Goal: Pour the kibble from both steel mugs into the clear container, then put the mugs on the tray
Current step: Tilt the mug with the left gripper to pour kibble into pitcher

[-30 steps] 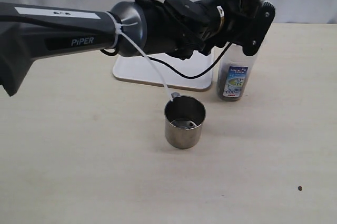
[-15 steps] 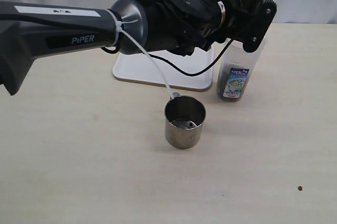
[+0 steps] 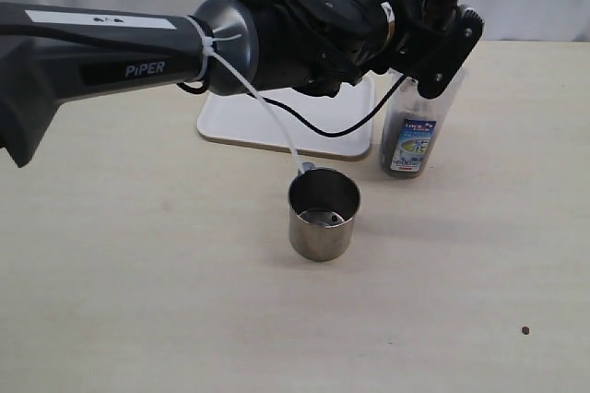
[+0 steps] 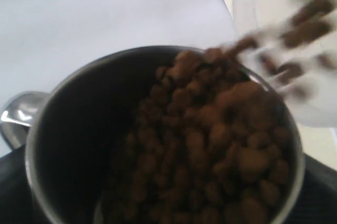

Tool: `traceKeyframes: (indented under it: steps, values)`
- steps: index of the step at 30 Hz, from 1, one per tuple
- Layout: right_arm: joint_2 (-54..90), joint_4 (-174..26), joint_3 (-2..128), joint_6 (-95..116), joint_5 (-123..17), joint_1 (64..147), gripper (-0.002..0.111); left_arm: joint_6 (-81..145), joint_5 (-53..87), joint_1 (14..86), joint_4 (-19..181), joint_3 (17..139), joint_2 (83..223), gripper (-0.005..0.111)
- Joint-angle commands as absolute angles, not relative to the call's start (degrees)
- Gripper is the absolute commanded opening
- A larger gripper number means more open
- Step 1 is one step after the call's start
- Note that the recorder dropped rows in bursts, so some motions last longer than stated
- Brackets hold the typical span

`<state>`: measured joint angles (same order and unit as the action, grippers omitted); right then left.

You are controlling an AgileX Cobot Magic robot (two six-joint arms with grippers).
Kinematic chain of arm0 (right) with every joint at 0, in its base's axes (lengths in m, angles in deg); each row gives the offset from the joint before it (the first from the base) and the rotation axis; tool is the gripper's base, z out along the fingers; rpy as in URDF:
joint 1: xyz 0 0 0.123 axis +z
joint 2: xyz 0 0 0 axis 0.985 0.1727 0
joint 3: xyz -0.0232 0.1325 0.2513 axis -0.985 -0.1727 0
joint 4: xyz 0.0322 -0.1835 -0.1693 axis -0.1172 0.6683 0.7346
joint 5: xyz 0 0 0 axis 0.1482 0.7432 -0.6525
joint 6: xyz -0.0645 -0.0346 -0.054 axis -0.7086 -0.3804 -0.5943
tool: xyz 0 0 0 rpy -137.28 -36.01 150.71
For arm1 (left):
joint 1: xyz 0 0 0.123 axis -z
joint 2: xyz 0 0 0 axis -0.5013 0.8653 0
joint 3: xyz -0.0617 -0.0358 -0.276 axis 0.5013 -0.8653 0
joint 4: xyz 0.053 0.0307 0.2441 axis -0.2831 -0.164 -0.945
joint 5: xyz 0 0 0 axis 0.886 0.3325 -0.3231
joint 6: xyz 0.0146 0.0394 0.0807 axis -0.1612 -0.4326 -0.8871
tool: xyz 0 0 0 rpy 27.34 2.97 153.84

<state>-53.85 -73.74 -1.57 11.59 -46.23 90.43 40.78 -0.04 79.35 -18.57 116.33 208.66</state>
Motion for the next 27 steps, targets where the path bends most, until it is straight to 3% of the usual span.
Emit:
traceKeyframes:
  steps: [1, 27]
  values:
    - [-54.06, -73.68, -1.79, 11.66, -46.8, 90.22, 0.004, 40.4, -0.99, 79.38, -18.95, 117.09, 208.49, 0.0]
    - [-54.06, -73.68, -1.79, 11.66, -46.8, 90.22, 0.004, 33.14, 1.37, 79.28, -18.95, 117.54, 208.62, 0.0]
